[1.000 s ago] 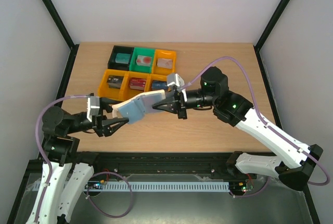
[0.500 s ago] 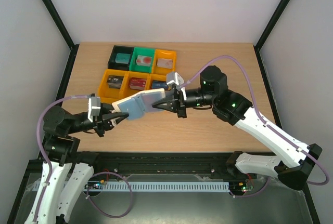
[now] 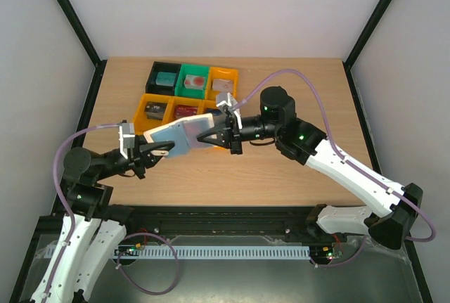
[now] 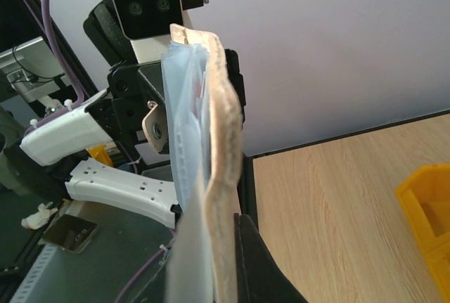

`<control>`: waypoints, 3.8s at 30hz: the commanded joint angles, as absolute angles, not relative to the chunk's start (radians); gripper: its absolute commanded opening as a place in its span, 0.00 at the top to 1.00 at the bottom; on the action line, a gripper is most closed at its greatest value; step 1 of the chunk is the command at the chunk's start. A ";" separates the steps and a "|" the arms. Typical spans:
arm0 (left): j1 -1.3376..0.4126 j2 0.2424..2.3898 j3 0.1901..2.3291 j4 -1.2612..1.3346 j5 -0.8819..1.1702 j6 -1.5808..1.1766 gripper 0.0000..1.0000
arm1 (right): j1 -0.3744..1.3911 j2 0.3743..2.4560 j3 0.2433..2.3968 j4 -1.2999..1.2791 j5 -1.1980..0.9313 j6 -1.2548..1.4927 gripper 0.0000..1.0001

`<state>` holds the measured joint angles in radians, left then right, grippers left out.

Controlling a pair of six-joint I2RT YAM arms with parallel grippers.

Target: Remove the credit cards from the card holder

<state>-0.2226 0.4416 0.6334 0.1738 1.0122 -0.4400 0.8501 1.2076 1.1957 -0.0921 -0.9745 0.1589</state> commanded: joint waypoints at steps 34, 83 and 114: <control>-0.232 0.435 0.587 0.277 0.989 -0.612 0.69 | 1.009 1.265 1.179 0.028 -0.518 0.206 0.98; -0.175 0.457 0.631 -0.196 0.458 -0.405 0.98 | 1.135 1.346 1.216 -0.023 -0.122 0.064 0.39; -0.164 0.421 0.585 -0.150 0.683 -0.324 0.98 | 0.911 1.255 1.194 -0.245 0.014 -0.012 0.38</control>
<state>-0.1631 0.4335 0.5854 -0.1673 0.6609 -0.3985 0.9051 1.3895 1.2240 -0.1722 0.2321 0.1123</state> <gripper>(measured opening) 0.059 0.600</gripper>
